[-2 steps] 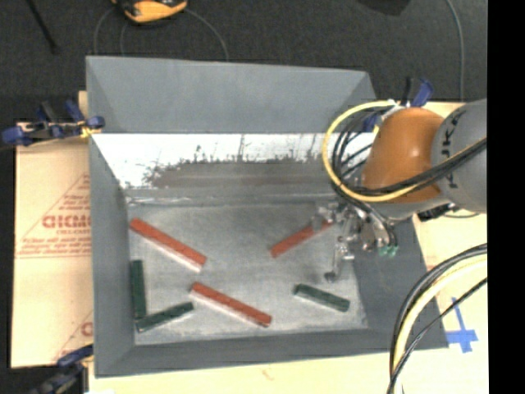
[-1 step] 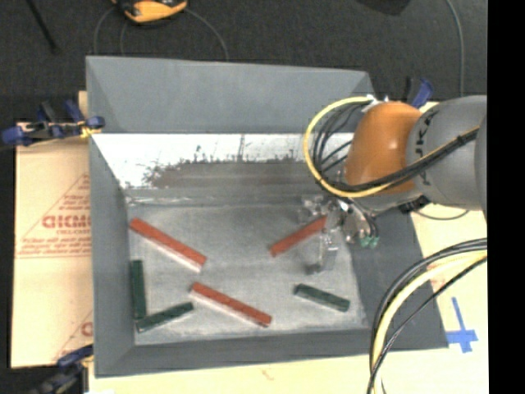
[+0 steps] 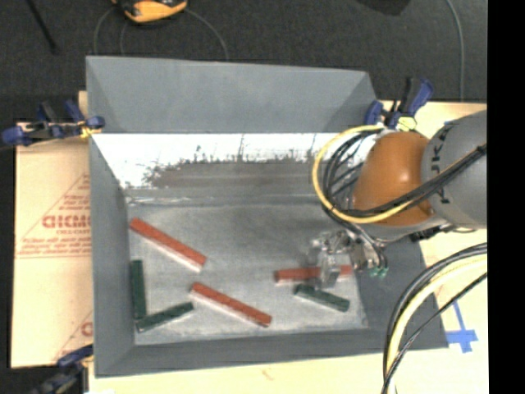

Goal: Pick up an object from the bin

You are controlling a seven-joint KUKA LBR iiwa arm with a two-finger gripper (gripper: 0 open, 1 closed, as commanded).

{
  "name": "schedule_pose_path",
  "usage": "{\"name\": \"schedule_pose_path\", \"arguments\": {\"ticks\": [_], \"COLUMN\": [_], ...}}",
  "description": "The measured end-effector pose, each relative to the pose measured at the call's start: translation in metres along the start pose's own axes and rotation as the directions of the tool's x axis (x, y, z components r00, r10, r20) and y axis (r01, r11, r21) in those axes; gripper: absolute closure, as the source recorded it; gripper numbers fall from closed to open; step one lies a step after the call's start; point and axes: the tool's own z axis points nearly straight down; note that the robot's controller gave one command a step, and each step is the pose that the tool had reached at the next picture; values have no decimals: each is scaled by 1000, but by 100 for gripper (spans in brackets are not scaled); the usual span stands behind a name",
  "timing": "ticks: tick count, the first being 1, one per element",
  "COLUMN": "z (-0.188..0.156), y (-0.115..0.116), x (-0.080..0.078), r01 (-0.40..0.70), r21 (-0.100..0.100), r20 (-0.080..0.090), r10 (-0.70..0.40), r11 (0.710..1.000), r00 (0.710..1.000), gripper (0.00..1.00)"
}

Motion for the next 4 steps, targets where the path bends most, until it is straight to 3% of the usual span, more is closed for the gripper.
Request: {"name": "schedule_pose_path", "arguments": {"ticks": [1, 2, 3, 4], "z": [0, -79, -147, -122], "y": [0, -1, -1, 6], "x": [0, 5, 7, 17], "r01": [1, 11, 24, 37], "r21": [0, 0, 0, 3], "r20": [0, -5, -4, 11], "r10": [-1, -11, -24, -37], "r11": [1000, 1000, 1000, 999], "r00": [1000, 1000, 1000, 999], "gripper": [100, 0, 0, 0]}}
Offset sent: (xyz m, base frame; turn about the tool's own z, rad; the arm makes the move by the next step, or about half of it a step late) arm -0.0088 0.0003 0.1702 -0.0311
